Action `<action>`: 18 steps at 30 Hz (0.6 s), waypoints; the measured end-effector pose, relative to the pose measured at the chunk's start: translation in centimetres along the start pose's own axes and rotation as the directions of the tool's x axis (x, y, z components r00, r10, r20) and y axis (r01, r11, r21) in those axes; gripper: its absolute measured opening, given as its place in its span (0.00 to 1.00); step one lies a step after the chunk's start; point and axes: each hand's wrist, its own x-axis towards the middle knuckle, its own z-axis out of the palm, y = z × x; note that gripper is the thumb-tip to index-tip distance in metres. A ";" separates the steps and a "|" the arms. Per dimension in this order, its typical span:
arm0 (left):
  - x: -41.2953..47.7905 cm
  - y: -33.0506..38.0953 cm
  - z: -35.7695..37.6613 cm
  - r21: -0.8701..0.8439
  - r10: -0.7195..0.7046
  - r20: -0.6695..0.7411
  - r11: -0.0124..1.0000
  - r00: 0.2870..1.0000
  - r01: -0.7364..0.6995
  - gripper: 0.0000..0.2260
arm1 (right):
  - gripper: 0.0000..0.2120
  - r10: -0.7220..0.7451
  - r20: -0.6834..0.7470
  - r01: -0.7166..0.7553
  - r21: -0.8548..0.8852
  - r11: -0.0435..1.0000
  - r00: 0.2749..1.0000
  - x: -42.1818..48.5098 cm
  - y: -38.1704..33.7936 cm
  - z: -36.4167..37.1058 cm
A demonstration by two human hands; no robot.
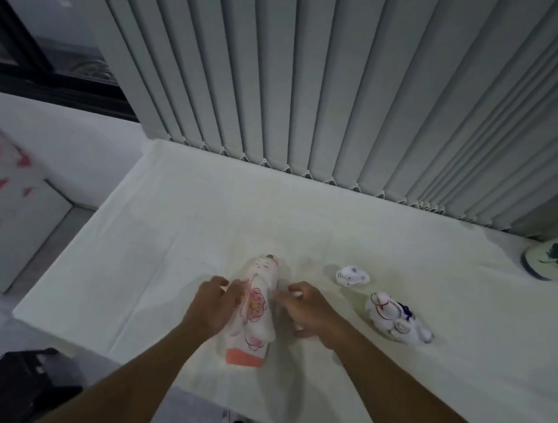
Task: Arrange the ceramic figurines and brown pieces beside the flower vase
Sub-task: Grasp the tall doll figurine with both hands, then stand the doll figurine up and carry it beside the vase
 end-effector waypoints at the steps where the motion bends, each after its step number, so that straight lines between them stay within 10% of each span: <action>1: 0.1 -0.7 0.2 -0.065 -0.021 0.088 0.998 0.996 0.026 0.27 | 0.26 0.028 0.049 -0.030 0.033 0.999 0.998 -0.3 0.0 0.8; 7: 0.9 -2.2 1.5 -0.316 0.004 0.417 0.938 0.909 0.141 0.30 | 0.31 0.054 0.102 -0.071 0.174 0.982 0.993 0.5 0.5 4.5; 18: -1.0 1.6 -0.1 -0.531 0.305 0.179 0.830 0.935 -0.169 0.16 | 0.38 -0.245 -0.034 0.244 0.296 0.924 0.969 -0.7 -0.6 2.8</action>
